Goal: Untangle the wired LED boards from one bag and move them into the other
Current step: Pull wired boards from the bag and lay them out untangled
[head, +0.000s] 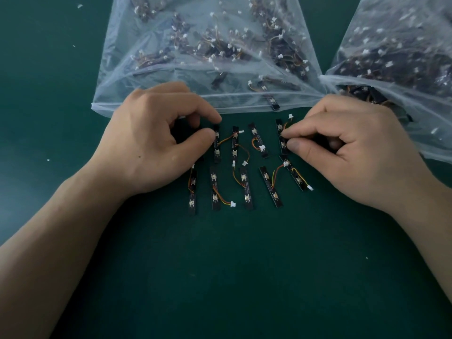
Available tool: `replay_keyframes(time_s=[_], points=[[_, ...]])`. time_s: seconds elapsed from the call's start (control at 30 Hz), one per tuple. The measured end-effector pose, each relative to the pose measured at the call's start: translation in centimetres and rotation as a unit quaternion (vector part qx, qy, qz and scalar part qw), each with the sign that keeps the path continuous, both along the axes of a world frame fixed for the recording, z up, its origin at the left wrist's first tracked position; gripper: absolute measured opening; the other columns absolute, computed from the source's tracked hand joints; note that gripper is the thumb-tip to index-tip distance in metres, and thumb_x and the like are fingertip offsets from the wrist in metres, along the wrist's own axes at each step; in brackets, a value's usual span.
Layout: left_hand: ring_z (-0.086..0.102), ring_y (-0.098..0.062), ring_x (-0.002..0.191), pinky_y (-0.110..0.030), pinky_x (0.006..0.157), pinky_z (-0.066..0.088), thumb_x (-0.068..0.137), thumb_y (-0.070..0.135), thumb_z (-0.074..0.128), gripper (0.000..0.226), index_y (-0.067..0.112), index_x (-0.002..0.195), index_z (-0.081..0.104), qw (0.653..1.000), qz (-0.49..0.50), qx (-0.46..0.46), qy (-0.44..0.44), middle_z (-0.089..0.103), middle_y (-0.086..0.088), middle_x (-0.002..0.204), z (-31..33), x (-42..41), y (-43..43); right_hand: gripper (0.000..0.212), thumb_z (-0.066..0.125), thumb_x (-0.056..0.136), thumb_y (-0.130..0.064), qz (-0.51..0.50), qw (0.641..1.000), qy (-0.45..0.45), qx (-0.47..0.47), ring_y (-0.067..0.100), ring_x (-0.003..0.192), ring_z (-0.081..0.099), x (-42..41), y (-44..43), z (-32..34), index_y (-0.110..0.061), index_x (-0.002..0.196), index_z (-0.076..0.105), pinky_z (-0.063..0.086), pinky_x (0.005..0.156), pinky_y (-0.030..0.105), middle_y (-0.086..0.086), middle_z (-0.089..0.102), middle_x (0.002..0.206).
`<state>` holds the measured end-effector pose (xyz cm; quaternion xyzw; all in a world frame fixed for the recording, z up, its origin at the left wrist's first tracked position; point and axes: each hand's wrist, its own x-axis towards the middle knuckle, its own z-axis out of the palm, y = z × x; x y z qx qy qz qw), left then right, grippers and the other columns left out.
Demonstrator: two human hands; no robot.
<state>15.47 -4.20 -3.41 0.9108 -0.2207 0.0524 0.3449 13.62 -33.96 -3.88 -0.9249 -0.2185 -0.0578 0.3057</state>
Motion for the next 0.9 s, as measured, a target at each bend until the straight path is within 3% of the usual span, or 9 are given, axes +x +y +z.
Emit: replay_keyframes(time_s=[0.5,0.63,0.73,0.9], points=[[0.06,-0.017,0.078,-0.038,0.07,0.049,0.088,0.029,0.069,0.019,0.026,0.103,0.079,1.0,0.004,0.001,-0.001,0.062,0.008,0.087,0.0,0.0,0.0,0.024,0.063,0.1,-0.033,0.022,1.0,0.005,-0.018,0.004,0.074,0.055,0.1,-0.1,0.1,-0.03,0.119,0.078,0.043,0.065,0.032,-0.013,0.062,0.095],[0.06,-0.018,0.077,-0.038,0.07,0.049,0.088,0.029,0.069,0.019,0.027,0.103,0.079,1.0,0.006,-0.001,0.0,0.063,0.009,0.087,0.0,-0.1,0.0,0.019,0.066,0.091,-0.018,0.05,0.998,0.025,-0.004,0.014,0.067,0.053,-0.2,-0.4,0.3,-0.028,0.105,0.075,0.044,0.062,0.035,-0.013,0.062,0.09],[0.06,-0.017,0.077,-0.037,0.069,0.049,0.088,0.03,0.069,0.019,0.027,0.103,0.079,1.0,0.006,0.0,0.003,0.062,0.009,0.087,0.0,-0.1,0.0,0.032,0.064,0.078,-0.008,0.095,0.994,0.056,-0.003,0.018,0.068,0.051,-0.3,-0.8,0.6,-0.028,0.101,0.072,0.044,0.062,0.039,-0.011,0.062,0.089],[0.06,-0.017,0.078,-0.037,0.071,0.049,0.088,0.029,0.069,0.019,0.025,0.103,0.079,1.0,0.006,0.004,0.001,0.062,0.008,0.087,0.1,-0.1,-0.1,0.022,0.066,0.08,-0.025,0.122,0.991,0.057,-0.021,0.01,0.074,0.053,-0.3,-0.7,1.0,-0.031,0.1,0.075,0.043,0.064,0.034,-0.011,0.062,0.094]])
